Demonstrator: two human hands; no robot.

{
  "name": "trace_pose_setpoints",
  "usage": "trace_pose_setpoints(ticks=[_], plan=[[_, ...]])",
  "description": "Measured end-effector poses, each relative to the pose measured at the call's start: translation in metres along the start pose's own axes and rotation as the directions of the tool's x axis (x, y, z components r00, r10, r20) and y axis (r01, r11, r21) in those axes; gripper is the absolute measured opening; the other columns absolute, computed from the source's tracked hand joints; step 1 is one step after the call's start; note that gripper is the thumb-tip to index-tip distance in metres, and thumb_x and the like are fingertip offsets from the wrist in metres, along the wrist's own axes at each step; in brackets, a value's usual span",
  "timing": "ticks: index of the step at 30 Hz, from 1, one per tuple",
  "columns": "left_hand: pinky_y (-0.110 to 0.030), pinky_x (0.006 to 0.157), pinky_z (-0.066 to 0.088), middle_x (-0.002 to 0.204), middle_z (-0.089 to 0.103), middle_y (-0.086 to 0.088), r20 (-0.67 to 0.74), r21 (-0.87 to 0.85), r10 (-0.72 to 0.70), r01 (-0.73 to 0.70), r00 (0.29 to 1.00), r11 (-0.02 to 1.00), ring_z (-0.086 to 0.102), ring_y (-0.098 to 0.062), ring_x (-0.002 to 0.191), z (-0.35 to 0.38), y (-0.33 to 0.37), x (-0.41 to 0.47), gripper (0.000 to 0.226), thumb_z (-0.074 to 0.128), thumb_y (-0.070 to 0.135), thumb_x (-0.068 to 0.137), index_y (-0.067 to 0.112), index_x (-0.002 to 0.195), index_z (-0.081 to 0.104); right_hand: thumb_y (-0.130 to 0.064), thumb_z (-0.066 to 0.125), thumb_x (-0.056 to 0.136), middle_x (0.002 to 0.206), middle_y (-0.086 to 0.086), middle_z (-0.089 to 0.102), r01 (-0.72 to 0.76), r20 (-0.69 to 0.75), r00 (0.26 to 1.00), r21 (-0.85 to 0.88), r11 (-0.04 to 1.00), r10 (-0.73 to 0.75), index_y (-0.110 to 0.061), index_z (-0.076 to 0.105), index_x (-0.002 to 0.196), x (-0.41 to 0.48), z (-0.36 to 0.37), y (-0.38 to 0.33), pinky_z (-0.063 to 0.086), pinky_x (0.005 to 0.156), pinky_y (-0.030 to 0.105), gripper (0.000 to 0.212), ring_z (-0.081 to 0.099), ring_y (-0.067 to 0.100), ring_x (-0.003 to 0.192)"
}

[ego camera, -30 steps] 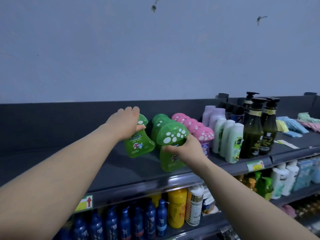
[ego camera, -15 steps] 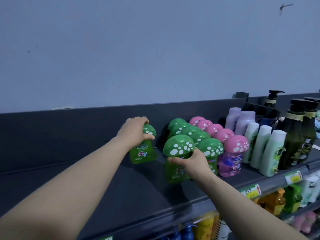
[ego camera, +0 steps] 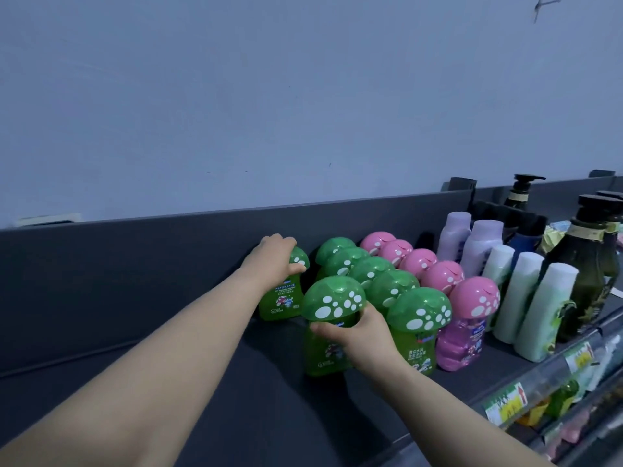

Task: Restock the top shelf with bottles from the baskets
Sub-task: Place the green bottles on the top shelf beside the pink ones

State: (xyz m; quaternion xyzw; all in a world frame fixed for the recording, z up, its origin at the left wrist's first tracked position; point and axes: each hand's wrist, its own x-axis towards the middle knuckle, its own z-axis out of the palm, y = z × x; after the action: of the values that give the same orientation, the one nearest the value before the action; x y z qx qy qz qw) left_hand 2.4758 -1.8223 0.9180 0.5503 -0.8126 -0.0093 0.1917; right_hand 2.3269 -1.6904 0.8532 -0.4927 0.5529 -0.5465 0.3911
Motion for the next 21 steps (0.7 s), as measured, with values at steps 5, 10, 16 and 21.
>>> trace_pose_setpoints(ticks=[5,10,16,21], plan=[[-0.038,0.102,0.041,0.131,0.037,-0.011,0.114,0.008,0.024,-0.025,0.993,1.000,0.043,-0.029,0.122,-0.006,-0.005,0.001,0.063,0.068,0.037,0.083,0.018,0.138,0.044,-0.008,0.087,0.065,0.095,0.001,0.075,-0.003,0.017,1.000,0.043,0.999,0.002,-0.010,0.065,0.107,0.007,0.009,0.003,0.053,0.058,0.016,0.047,0.071,0.013,0.084],[-0.031,0.099,0.040,0.137,0.040,-0.008,0.177,0.006,0.034,-0.036,0.984,0.999,0.047,-0.026,0.120,-0.018,-0.017,-0.003,0.074,0.068,0.021,0.082,0.028,0.146,0.032,-0.009,0.087,0.063,0.095,-0.002,0.074,0.004,0.016,1.000,0.034,0.999,-0.004,-0.012,0.063,0.107,0.013,0.015,0.005,0.053,0.061,0.015,0.050,0.070,0.010,0.085],[-0.029,0.089,0.042,0.129,0.054,-0.006,0.079,-0.127,-0.036,0.046,0.996,0.991,0.053,-0.022,0.112,-0.012,-0.020,-0.005,0.064,0.076,0.029,0.079,0.015,0.133,0.045,-0.014,0.089,0.061,0.096,-0.002,0.073,0.037,0.009,0.999,-0.030,0.999,-0.036,-0.014,0.062,0.108,0.026,0.020,0.005,0.057,0.072,0.026,0.054,0.070,0.014,0.090],[-0.030,0.088,0.046,0.119,0.057,-0.001,0.070,-0.195,-0.026,0.039,0.997,0.980,0.054,-0.017,0.103,-0.017,-0.025,-0.016,0.055,0.081,0.032,0.073,0.017,0.119,0.054,-0.009,0.088,0.063,0.096,-0.001,0.073,0.032,0.008,0.999,0.007,0.999,-0.032,-0.012,0.063,0.107,0.020,0.016,0.005,0.055,0.069,0.022,0.051,0.069,0.012,0.087]])
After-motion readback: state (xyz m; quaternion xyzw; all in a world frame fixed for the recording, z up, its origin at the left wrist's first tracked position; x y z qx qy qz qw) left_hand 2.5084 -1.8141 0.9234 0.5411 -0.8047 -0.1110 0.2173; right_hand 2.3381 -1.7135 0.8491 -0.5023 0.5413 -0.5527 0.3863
